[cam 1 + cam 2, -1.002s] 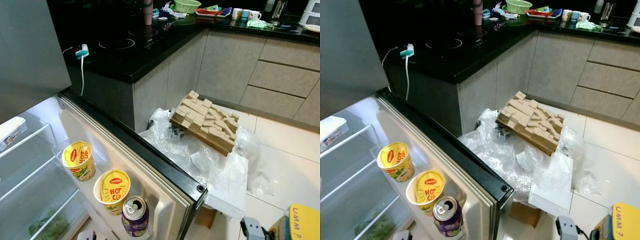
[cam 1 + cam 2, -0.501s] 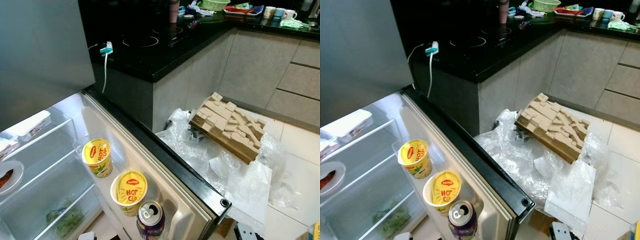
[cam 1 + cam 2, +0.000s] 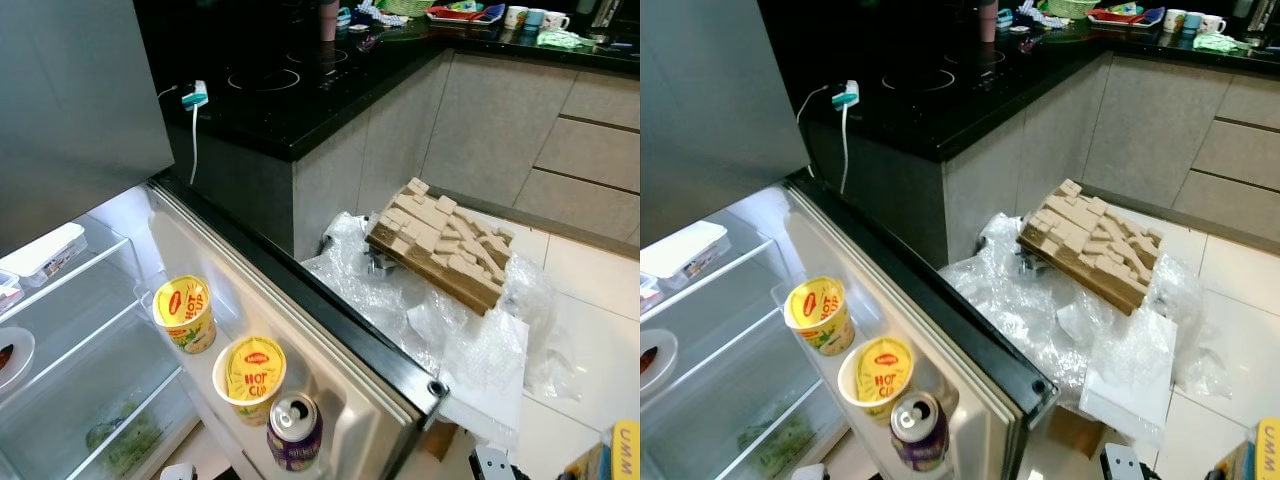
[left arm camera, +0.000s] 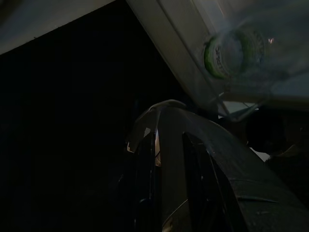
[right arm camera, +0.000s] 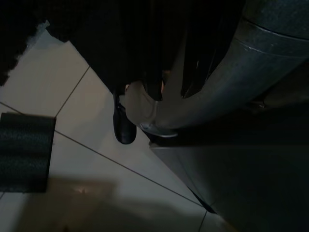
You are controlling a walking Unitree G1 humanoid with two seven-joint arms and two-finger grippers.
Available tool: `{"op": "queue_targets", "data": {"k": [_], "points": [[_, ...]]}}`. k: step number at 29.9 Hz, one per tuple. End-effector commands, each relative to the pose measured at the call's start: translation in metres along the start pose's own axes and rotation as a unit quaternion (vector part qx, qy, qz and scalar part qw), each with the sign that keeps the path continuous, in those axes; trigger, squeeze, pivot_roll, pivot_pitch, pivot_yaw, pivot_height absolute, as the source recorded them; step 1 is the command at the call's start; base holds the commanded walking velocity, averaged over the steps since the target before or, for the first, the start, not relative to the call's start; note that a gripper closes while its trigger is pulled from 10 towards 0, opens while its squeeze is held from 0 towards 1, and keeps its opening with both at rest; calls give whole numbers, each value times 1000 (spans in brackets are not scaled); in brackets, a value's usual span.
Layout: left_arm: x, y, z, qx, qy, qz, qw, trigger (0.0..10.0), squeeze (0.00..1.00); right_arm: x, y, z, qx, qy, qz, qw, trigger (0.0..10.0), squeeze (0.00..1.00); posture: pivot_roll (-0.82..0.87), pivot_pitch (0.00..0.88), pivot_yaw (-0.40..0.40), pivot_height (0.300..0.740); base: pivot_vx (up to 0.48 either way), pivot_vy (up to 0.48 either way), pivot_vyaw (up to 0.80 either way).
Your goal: Restocking fridge
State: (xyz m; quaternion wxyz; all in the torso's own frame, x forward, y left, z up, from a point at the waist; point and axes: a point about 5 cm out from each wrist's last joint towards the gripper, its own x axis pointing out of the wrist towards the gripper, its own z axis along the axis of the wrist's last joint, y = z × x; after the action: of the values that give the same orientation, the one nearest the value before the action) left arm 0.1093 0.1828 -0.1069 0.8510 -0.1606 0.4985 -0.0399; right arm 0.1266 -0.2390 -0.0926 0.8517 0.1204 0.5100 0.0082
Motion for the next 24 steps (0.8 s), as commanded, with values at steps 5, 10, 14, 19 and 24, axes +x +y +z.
{"op": "queue_targets", "data": {"k": [5,10,14,19,24], "points": [[0,-2,-4,6,9,1,1000,10000,0,0,1,-1,-8,4,-4,1000,10000,0,-49,0,-25,740,-346,0,0],[0,-2,-4,7,10,2,1000,10000,0,0,1,0,-8,2,-5,1000,10000,0,-50,0,-26,740,-349,0,0],[0,-2,-4,7,9,1,1000,10000,0,0,0,-1,-8,2,-6,1000,10000,0,-50,0,-26,740,-350,0,0],[1,-3,-3,7,8,-2,1000,10000,0,0,-1,-2,-8,5,-9,1000,10000,0,-50,0,-27,740,-350,0,0],[1,-3,-3,7,9,-2,1000,10000,0,0,-1,-2,-9,5,-8,1000,10000,0,-50,0,-26,740,-349,0,0]]}}
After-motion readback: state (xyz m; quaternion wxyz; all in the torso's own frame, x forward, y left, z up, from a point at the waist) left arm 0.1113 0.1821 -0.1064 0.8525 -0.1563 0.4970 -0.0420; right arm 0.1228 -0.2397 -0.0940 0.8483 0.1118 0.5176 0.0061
